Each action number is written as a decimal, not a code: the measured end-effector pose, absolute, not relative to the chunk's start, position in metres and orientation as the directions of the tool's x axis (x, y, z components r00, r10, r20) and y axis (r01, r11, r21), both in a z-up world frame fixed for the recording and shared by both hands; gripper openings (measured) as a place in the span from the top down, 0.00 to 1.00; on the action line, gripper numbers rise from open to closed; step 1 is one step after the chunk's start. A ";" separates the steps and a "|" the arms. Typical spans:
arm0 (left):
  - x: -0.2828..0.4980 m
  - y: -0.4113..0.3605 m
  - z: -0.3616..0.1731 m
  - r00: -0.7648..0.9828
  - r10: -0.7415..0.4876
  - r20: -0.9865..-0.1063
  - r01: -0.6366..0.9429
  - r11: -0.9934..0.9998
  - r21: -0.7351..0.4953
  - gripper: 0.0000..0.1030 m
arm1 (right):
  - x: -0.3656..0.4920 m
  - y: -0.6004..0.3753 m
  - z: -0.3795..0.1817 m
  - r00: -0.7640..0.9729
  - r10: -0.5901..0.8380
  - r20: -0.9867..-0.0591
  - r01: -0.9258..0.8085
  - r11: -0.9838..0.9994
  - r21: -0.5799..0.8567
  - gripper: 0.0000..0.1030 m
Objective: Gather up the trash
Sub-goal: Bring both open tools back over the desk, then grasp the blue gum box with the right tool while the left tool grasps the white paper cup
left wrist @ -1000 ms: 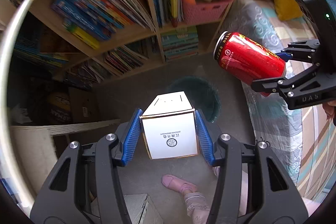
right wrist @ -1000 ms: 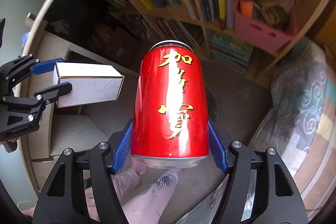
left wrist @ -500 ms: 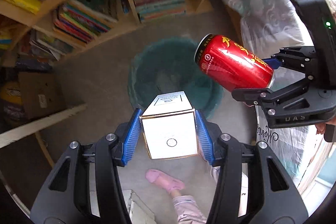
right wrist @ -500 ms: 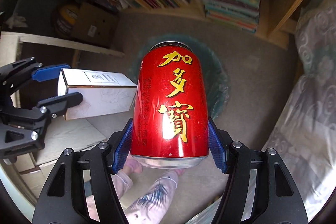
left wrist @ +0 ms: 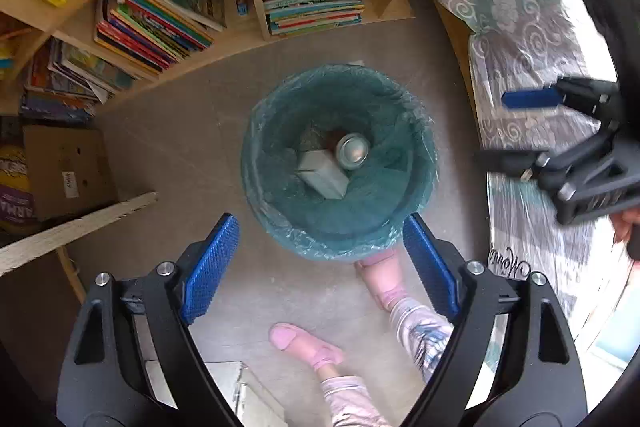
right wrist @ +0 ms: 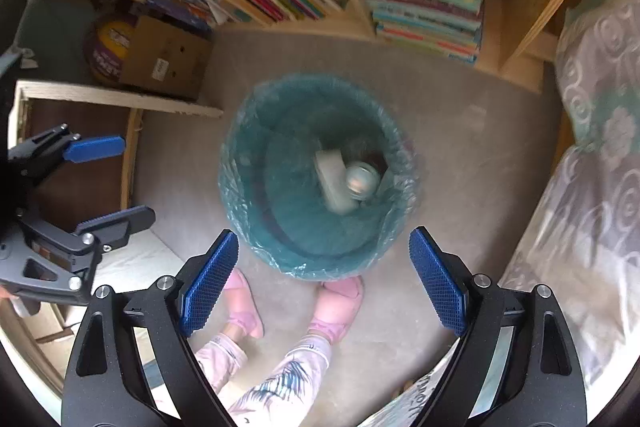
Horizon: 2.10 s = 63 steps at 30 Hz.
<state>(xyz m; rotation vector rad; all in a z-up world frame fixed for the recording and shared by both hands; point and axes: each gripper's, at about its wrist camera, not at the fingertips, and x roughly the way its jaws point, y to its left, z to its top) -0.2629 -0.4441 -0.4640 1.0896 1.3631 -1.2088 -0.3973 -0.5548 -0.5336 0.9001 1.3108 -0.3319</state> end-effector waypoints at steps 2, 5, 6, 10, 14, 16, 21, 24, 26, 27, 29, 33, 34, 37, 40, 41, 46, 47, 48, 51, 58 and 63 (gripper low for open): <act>-0.263 -0.443 -0.451 -0.119 0.005 -0.993 0.988 0.097 -0.118 0.19 | -0.401 -0.558 -0.516 0.292 0.260 -0.920 0.665 0.636 0.391 0.16; -0.264 -0.435 -0.421 -0.098 -0.030 -0.995 0.989 0.109 -0.101 0.16 | -0.404 -0.557 -0.482 0.323 0.250 -0.913 0.636 0.657 0.405 0.16; -0.264 -0.433 -0.410 -0.093 -0.044 -0.995 0.988 0.117 -0.098 0.12 | -0.404 -0.555 -0.469 0.332 0.247 -0.910 0.623 0.668 0.408 0.16; -0.264 -0.414 -0.340 -0.035 -0.108 -0.994 0.985 0.164 -0.052 0.06 | -0.402 -0.546 -0.413 0.365 0.241 -0.899 0.574 0.702 0.421 0.16; -0.260 -0.397 -0.269 0.013 -0.184 -0.983 0.971 0.239 -0.032 0.07 | -0.391 -0.528 -0.349 0.385 0.257 -0.886 0.498 0.751 0.434 0.16; -0.257 -0.386 -0.237 0.045 -0.204 -0.978 0.965 0.263 -0.010 0.07 | -0.384 -0.522 -0.316 0.400 0.259 -0.879 0.441 0.786 0.433 0.16; -0.244 -0.357 -0.165 0.077 -0.252 -0.965 0.938 0.347 -0.016 0.07 | -0.363 -0.506 -0.241 0.450 0.244 -0.859 0.306 0.862 0.405 0.16; -0.235 -0.334 -0.125 0.156 -0.280 -0.947 0.918 0.396 0.034 0.07 | -0.345 -0.496 -0.205 0.470 0.257 -0.845 0.216 0.894 0.392 0.16; -0.229 -0.322 -0.106 0.181 -0.287 -0.940 0.904 0.426 0.044 0.07 | -0.332 -0.491 -0.183 0.487 0.261 -0.834 0.159 0.912 0.378 0.16; -0.223 -0.315 -0.098 0.188 -0.296 -0.936 0.894 0.447 0.038 0.07 | -0.325 -0.489 -0.173 0.492 0.265 -0.829 0.135 0.918 0.374 0.16; -0.208 -0.295 -0.082 0.204 -0.318 -0.926 0.866 0.499 0.020 0.07 | -0.310 -0.482 -0.155 0.508 0.283 -0.814 0.079 0.925 0.371 0.16; -0.184 -0.254 -0.057 0.300 -0.308 -0.903 0.787 0.614 0.052 0.07 | -0.276 -0.458 -0.123 0.510 0.331 -0.794 -0.069 0.936 0.346 0.16; -0.175 -0.239 -0.052 0.313 -0.300 -0.901 0.761 0.646 0.049 0.07 | -0.266 -0.451 -0.115 0.507 0.349 -0.788 -0.110 0.933 0.343 0.16; -0.154 -0.202 -0.043 0.324 -0.274 -0.906 0.690 0.723 0.028 0.07 | -0.240 -0.430 -0.096 0.500 0.383 -0.777 -0.212 0.924 0.319 0.16; -0.135 -0.161 -0.034 0.362 -0.227 -0.904 0.616 0.787 0.049 0.07 | -0.213 -0.402 -0.081 0.480 0.423 -0.769 -0.305 0.902 0.306 0.16; -0.129 -0.147 -0.031 0.386 -0.206 -0.899 0.593 0.802 0.071 0.07 | -0.202 -0.391 -0.076 0.470 0.432 -0.770 -0.341 0.893 0.293 0.16; -0.094 -0.081 -0.021 0.471 -0.118 -0.874 0.536 0.825 0.178 0.07 | -0.159 -0.329 -0.055 0.439 0.438 -0.784 -0.490 0.849 0.200 0.16; -0.087 -0.070 -0.020 0.481 -0.109 -0.870 0.527 0.829 0.187 0.07 | -0.150 -0.318 -0.051 0.436 0.444 -0.783 -0.503 0.841 0.196 0.16; -0.081 -0.058 -0.018 0.485 -0.100 -0.869 0.518 0.833 0.193 0.07 | -0.142 -0.307 -0.049 0.434 0.446 -0.783 -0.512 0.837 0.194 0.16; -0.059 -0.026 -0.014 0.483 -0.124 -0.867 0.503 0.850 0.158 0.07 | -0.113 -0.277 -0.045 0.421 0.463 -0.780 -0.534 0.822 0.199 0.16; -0.004 0.015 -0.028 0.489 -0.056 -0.870 0.528 0.813 0.245 0.07 | -0.055 -0.212 -0.052 0.374 0.456 -0.808 -0.601 0.782 0.164 0.16; 0.038 0.032 -0.043 0.501 -0.038 -0.865 0.585 0.751 0.306 0.07 | -0.019 -0.180 -0.067 0.341 0.440 -0.830 -0.623 0.767 0.151 0.16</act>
